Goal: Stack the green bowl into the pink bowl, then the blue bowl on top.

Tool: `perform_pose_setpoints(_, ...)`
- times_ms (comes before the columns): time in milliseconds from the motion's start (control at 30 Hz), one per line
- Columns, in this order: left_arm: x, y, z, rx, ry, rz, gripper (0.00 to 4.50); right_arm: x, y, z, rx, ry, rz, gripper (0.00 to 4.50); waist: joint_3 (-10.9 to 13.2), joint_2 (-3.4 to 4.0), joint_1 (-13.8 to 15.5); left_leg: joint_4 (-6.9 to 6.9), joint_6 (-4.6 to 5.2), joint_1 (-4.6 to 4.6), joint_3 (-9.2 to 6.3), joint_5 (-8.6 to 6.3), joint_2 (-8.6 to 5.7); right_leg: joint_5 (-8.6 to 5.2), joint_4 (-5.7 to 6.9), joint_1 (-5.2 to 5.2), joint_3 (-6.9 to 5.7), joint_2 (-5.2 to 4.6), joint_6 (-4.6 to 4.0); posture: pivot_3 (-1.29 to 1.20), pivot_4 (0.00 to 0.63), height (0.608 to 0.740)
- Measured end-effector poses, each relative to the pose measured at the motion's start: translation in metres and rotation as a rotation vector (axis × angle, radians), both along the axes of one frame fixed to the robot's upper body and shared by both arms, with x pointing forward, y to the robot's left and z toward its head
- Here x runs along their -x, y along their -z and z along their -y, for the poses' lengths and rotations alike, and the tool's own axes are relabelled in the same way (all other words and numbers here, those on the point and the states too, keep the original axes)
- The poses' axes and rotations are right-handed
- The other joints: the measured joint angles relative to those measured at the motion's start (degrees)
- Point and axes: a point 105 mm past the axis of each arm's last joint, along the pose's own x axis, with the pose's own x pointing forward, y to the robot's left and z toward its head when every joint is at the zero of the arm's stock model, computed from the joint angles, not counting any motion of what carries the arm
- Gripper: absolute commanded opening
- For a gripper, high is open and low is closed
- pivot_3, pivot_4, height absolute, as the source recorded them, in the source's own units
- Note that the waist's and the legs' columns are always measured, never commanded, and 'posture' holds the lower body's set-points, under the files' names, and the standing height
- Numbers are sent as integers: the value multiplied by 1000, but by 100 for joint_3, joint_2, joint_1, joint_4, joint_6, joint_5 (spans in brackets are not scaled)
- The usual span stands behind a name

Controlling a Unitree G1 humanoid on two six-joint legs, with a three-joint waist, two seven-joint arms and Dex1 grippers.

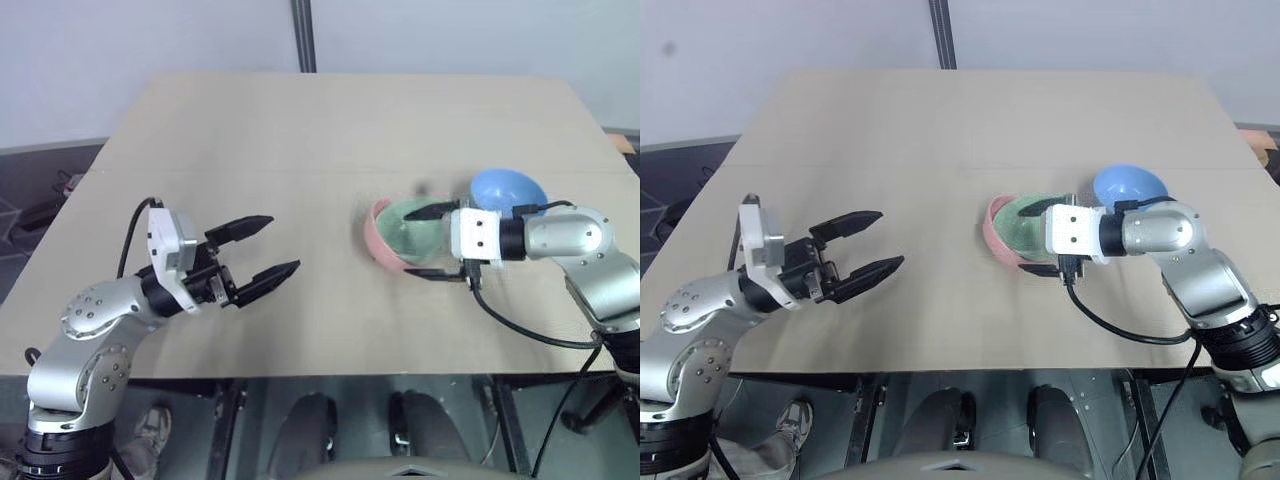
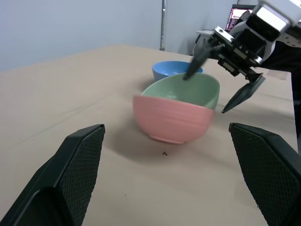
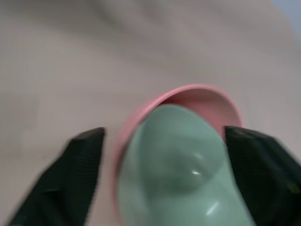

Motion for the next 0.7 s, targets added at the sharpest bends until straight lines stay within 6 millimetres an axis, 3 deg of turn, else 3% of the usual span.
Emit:
perform_pose_setpoints(167, 0, 4, 4, 0, 8, -8, 4500, -14, -29, 20, -206, 164, -1, 4454, 0, 0, 24, 0, 0, -3, 4, 0, -1, 0, -7, 0, 2, -1, 0, 0, 150, 740)
perform_pose_setpoints(300, -1, 5, 5, 3, 5, -7, 4500, -34, -32, 48, -280, 327, -14, 4454, 0, 0, 64, -1, 5, -2, 5, -3, -1, 0, -8, 0, 2, 1, -1, 0, 150, 740)
perform_pose_setpoints(500, -2, 5, 7, 9, 8, -2, 4500, -54, -18, 67, -461, 487, -123, 4454, 0, 0, 65, -2, 7, -2, 7, -4, 3, 0, -5, -3, 6, 11, 0, 0, 150, 740)
perform_pose_setpoints(700, -3, 5, 7, 19, -7, 0, 4500, -47, 28, 57, -612, 524, -290, 4454, 1, 2, 72, -4, 8, -8, 9, -5, 2, 0, -7, -7, 10, 10, 1, 0, 150, 740)
